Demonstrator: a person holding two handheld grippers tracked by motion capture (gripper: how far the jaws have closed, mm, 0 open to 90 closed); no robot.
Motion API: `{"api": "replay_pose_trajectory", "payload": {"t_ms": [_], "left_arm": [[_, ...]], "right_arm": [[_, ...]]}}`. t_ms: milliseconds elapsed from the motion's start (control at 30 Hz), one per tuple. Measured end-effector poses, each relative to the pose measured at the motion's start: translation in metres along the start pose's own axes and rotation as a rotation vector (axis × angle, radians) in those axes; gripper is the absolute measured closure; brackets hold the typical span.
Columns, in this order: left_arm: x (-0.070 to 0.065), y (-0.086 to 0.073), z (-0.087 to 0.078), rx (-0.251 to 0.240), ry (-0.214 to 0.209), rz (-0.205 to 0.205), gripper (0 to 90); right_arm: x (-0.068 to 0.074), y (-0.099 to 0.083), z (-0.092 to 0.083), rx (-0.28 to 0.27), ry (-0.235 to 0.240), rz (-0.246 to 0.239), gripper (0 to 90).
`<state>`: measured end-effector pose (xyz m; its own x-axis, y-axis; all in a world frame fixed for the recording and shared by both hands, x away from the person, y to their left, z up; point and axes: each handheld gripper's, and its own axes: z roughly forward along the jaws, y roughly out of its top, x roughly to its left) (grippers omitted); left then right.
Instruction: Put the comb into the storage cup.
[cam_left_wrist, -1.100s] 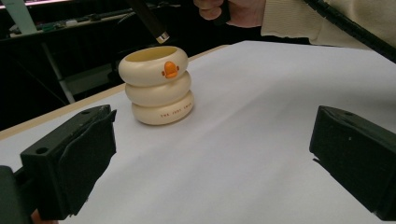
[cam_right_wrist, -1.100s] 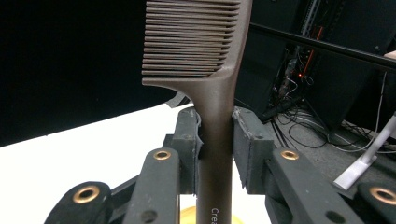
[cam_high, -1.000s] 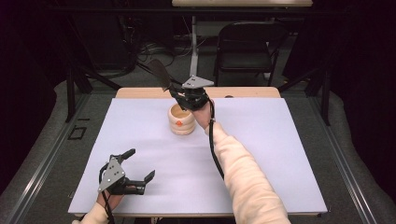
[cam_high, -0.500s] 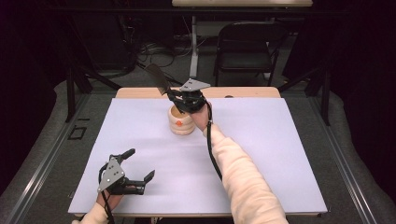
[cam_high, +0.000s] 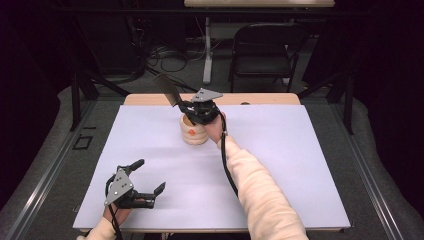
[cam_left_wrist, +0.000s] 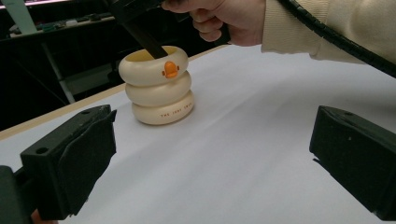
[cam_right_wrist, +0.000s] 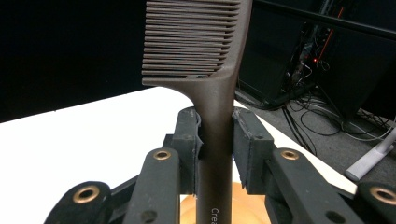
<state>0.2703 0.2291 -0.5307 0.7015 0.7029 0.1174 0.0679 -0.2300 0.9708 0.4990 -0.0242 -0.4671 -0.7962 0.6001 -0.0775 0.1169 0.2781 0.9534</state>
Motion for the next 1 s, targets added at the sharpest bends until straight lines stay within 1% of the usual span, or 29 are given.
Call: {"api": "replay_pose_trajectory", "payload": {"t_ms": [567, 767, 1000], "left_arm": [[0.000, 0.000, 0.000, -0.002, 0.003, 0.000, 0.3], [0.000, 0.000, 0.000, -0.001, 0.003, -0.001, 0.3], [0.000, 0.000, 0.000, -0.001, 0.003, 0.000, 0.3]], "right_arm": [[-0.004, -0.012, 0.001, 0.035, 0.005, -0.002, 72.4], [-0.006, -0.016, 0.000, 0.047, -0.001, 0.002, 72.4], [-0.007, -0.019, -0.001, 0.054, -0.005, -0.007, 72.3]]}}
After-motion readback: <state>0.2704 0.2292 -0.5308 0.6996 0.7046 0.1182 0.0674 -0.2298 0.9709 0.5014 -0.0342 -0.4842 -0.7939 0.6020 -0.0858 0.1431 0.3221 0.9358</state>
